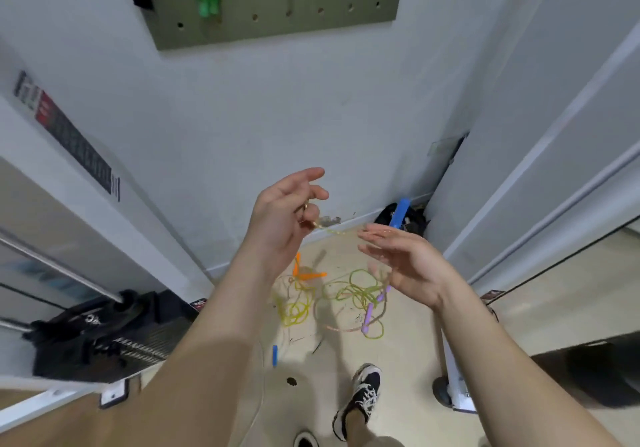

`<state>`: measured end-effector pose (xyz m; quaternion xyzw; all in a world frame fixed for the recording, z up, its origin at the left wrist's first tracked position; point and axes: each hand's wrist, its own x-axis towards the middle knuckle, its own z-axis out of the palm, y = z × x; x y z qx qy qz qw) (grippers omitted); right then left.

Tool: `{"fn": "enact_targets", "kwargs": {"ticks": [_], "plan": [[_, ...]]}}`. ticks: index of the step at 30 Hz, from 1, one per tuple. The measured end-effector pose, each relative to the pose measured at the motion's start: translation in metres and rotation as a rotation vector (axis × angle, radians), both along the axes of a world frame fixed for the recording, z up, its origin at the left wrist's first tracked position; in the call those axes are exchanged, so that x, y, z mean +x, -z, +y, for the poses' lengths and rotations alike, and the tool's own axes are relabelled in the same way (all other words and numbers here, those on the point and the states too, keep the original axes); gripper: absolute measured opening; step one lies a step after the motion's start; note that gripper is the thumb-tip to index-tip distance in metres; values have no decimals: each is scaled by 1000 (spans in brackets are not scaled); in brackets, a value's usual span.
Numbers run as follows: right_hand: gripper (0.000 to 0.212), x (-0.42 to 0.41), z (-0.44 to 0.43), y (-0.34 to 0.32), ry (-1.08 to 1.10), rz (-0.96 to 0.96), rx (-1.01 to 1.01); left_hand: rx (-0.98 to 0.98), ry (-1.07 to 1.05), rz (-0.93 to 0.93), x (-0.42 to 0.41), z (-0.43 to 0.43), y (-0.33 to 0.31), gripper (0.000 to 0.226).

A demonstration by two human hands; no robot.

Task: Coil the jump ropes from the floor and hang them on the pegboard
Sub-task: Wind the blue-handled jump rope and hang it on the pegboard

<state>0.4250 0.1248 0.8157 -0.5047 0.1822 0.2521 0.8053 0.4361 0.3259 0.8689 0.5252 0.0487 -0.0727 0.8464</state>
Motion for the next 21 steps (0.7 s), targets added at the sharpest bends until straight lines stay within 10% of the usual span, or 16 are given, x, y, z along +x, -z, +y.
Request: {"fn": "enact_targets", "kwargs": {"ticks": [7,13,17,21], "plan": [[105,-39,-4,-27,-496,-139,-899,117,184,-182,-48,-5,-43,30],[67,-68,26,-77,-437,-629,-81,148,362,-229,-81,-28,-75,18],[15,-104,33,-53,-641,-575,-102,150,160,-255,-99,-52,-91,19],[33,-151,11,5,-524,-337,-314,195,-159,-375,-113,-63,-110,25]]}}
